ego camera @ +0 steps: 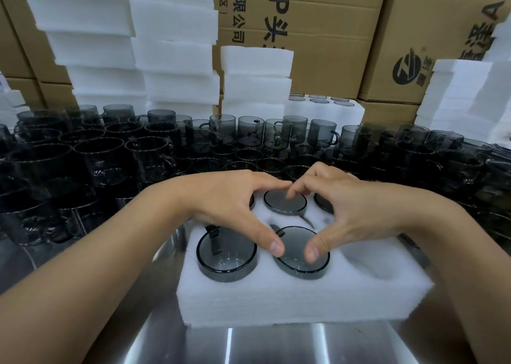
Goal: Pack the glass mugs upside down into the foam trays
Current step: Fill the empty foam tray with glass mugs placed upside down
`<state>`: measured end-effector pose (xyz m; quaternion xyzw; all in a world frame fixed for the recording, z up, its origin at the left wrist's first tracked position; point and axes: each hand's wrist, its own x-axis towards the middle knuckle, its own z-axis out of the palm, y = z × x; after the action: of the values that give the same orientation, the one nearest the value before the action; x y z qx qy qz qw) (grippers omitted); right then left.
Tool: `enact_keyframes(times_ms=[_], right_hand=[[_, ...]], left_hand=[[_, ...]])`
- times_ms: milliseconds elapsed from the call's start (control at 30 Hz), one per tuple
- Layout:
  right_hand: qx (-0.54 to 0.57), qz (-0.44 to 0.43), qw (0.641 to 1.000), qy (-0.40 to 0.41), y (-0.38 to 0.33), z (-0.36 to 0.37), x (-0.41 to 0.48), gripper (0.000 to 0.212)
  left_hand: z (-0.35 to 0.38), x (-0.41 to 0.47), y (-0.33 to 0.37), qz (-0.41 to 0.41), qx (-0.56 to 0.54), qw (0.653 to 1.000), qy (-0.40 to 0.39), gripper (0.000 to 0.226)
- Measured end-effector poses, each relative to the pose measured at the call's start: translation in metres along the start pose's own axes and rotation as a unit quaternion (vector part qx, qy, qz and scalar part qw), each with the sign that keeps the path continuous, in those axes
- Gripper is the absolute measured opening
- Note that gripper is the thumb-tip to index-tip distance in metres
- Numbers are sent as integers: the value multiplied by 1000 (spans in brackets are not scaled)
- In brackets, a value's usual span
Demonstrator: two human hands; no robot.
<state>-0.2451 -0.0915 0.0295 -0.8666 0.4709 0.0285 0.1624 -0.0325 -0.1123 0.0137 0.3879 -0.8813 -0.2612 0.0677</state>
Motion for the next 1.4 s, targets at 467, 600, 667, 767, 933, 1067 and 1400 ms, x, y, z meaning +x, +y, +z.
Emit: enact_keyframes(times_ms=[467, 600, 667, 767, 933, 1067, 1400], right_hand=[[24, -35, 999, 27, 10, 4, 3, 80], [30, -39, 998, 37, 13, 5, 4, 79], [38, -42, 996, 62, 13, 6, 6, 75], [64, -47, 989, 128, 12, 8, 11, 69], [113, -60, 973, 192, 13, 10, 15, 63], [135, -63, 964, 218, 10, 11, 15, 59], [345, -55, 868, 352, 5, 14, 25, 48]], left_hand=[[-34, -34, -2, -225, 293, 801, 472, 20], [-48, -49, -13, -410, 307, 756, 407, 35], [-47, -47, -19, -433, 295, 766, 372, 38], [-44, -40, -24, -426, 266, 775, 383, 25], [-43, -38, -28, -404, 245, 779, 412, 14], [-37, -35, -20, -341, 288, 769, 458, 14], [6, -8, 9, 93, 353, 739, 566, 8]])
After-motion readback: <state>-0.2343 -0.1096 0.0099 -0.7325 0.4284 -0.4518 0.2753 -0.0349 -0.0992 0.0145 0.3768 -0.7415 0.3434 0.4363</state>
